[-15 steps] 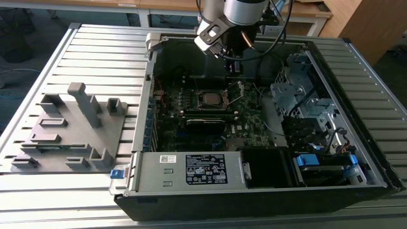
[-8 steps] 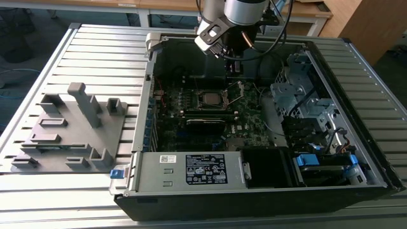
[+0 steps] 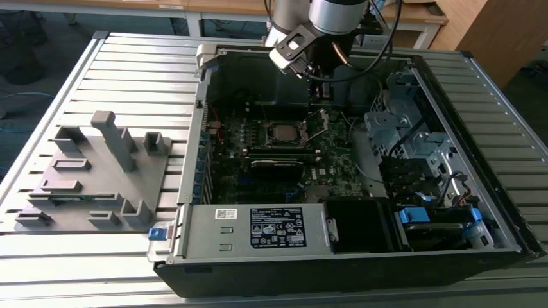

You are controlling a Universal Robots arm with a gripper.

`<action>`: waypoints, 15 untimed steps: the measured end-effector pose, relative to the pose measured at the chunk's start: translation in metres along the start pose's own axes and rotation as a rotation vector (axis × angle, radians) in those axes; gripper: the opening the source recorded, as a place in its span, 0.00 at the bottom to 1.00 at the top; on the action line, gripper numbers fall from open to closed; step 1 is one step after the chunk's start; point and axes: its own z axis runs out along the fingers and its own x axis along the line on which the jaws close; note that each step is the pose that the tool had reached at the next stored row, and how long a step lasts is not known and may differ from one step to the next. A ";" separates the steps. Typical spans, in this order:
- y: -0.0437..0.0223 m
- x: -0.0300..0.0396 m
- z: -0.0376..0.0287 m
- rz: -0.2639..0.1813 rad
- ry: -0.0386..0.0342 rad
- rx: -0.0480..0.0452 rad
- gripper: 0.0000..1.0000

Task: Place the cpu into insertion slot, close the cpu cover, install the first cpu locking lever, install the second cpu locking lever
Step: 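Place the cpu into insertion slot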

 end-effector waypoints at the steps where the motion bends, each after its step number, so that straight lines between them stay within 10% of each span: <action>1: 0.0014 0.0000 0.0000 0.000 0.0000 0.0000 0.10; 15: 0.0101 0.0003 0.0004 0.000 0.0001 0.0002 0.10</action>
